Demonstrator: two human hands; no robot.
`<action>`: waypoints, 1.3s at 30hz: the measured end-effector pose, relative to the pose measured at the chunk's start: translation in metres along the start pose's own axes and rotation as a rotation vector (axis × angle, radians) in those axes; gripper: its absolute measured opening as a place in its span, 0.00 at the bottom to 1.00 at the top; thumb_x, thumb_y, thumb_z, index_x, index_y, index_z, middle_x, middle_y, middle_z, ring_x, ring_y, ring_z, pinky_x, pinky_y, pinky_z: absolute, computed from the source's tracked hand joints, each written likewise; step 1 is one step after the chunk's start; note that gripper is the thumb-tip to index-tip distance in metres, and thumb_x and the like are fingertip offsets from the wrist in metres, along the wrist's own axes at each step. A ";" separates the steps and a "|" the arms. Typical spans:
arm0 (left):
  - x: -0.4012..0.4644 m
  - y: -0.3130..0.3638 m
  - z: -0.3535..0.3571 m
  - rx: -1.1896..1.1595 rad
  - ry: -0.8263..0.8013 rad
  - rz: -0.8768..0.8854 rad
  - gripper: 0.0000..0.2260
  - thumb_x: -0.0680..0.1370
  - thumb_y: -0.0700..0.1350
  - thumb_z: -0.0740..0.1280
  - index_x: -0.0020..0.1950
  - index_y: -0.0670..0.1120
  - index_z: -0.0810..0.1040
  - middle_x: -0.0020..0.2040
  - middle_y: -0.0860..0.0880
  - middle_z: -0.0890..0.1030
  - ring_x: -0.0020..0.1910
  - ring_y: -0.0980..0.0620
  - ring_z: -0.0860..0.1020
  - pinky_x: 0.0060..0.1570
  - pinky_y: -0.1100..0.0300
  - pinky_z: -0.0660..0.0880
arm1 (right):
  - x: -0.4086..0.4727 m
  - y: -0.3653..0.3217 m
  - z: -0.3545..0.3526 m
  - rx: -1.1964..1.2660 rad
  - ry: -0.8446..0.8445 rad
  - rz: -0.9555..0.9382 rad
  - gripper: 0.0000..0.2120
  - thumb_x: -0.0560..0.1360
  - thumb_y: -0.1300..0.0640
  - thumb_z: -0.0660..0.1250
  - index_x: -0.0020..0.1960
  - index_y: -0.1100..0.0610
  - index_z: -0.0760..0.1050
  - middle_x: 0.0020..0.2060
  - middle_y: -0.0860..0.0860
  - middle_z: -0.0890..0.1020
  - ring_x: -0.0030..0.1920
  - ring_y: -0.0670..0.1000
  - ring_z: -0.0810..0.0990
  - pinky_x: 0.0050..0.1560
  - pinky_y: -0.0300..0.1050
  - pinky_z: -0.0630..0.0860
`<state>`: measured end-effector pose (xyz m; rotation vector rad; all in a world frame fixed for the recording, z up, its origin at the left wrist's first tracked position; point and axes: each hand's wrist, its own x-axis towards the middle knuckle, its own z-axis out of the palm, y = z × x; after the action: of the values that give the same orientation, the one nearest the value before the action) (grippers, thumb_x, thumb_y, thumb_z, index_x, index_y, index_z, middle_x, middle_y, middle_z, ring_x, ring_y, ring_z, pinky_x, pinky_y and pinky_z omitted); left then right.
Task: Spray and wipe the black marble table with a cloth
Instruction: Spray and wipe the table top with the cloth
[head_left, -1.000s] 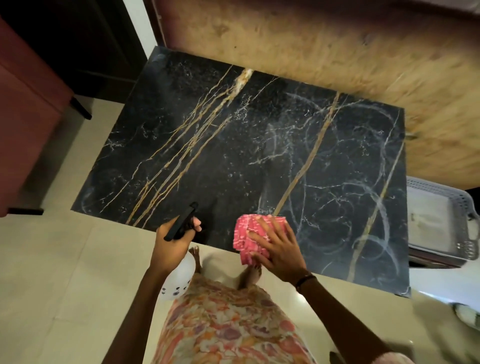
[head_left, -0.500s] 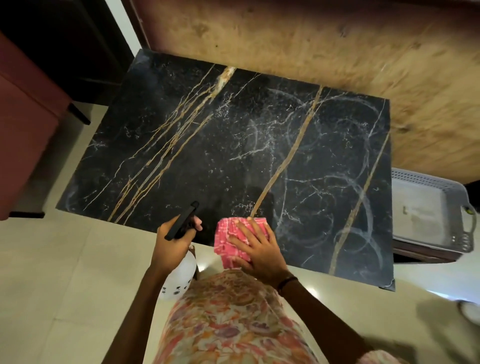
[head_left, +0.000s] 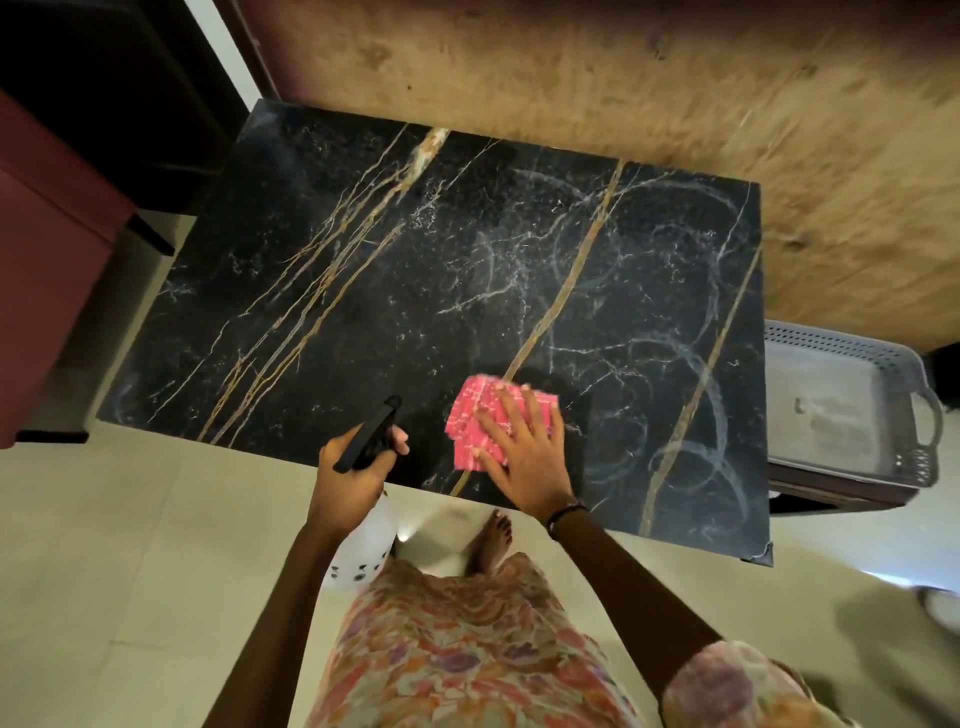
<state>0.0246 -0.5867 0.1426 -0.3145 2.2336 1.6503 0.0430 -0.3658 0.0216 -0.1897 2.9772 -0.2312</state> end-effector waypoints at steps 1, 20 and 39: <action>0.002 0.002 0.002 0.009 -0.005 0.007 0.09 0.75 0.28 0.61 0.45 0.39 0.79 0.43 0.42 0.81 0.22 0.59 0.74 0.22 0.67 0.67 | -0.014 0.000 0.003 -0.004 -0.013 -0.071 0.27 0.78 0.36 0.51 0.75 0.43 0.57 0.76 0.52 0.57 0.76 0.60 0.51 0.71 0.69 0.53; 0.057 0.038 0.029 0.025 -0.134 0.075 0.08 0.75 0.27 0.61 0.44 0.35 0.78 0.37 0.49 0.81 0.26 0.64 0.75 0.31 0.70 0.70 | 0.064 0.013 -0.014 0.027 -0.034 0.044 0.27 0.77 0.36 0.49 0.74 0.44 0.59 0.76 0.54 0.58 0.76 0.61 0.52 0.70 0.72 0.54; 0.143 0.065 0.035 0.041 -0.196 0.095 0.09 0.74 0.27 0.62 0.45 0.37 0.79 0.41 0.36 0.80 0.21 0.60 0.71 0.26 0.71 0.67 | 0.152 0.057 -0.038 -0.009 -0.062 0.115 0.28 0.78 0.35 0.46 0.75 0.43 0.57 0.76 0.53 0.57 0.76 0.60 0.50 0.72 0.70 0.49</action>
<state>-0.1262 -0.5298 0.1328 -0.0345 2.1606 1.6047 -0.1182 -0.3250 0.0286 -0.0256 2.9161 -0.1951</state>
